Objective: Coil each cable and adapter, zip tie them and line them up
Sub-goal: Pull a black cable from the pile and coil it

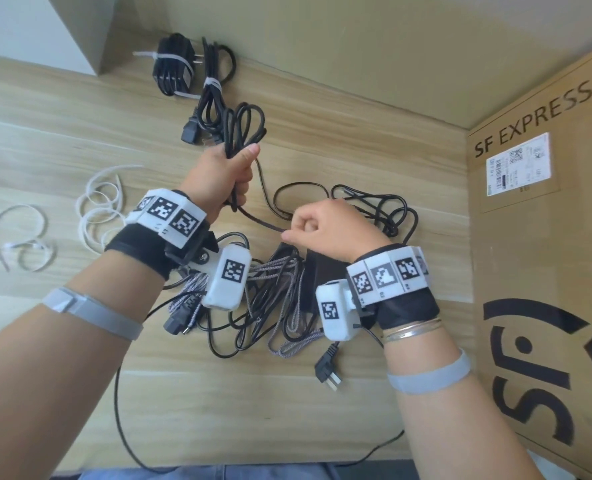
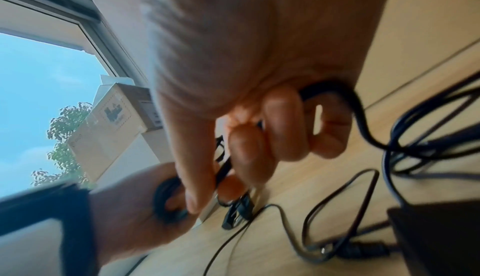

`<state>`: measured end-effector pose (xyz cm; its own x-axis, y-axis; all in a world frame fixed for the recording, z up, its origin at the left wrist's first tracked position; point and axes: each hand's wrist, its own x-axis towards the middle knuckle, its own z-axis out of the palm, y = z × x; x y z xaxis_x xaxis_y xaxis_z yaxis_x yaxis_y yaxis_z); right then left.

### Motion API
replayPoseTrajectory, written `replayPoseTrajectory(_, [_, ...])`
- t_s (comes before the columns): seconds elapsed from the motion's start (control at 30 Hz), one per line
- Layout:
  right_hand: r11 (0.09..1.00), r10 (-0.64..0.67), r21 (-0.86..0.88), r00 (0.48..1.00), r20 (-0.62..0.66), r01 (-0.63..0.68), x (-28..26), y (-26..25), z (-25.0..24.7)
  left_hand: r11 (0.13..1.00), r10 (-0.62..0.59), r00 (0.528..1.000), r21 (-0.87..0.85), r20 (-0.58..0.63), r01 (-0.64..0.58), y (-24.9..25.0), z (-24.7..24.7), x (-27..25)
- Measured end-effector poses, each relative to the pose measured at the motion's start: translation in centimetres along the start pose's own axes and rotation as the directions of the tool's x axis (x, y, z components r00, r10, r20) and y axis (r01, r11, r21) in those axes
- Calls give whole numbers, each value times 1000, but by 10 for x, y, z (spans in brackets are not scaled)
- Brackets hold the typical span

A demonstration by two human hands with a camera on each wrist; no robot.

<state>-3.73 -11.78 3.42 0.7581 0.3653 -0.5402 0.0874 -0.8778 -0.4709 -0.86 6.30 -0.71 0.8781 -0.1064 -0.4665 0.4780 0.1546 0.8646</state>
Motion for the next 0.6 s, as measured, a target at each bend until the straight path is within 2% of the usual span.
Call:
replayPoseTrajectory(0.17, [994,-23,104,1000,-20,25,-7,8,-21,982,-63,995,185,74,48,2,-2,-6])
replayPoseTrajectory(0.23, [983,-43,173,995,-91,59,-6,8,-26,971,-98,984,231,150,61,0,-1,-10])
replayPoseTrajectory(0.33, [964,-23,249,963,-268,93,0,6,-24,962,-119,959,268,256,48,-5,6,-17])
replayPoseTrajectory(0.43, [958,-20,264,941,-338,115,7,1,-18,955,-124,929,298,348,16,-8,12,-22])
replayPoseTrajectory(0.6, [947,8,291,897,-443,135,13,-1,-11,957,-152,923,286,354,48,-11,15,-18])
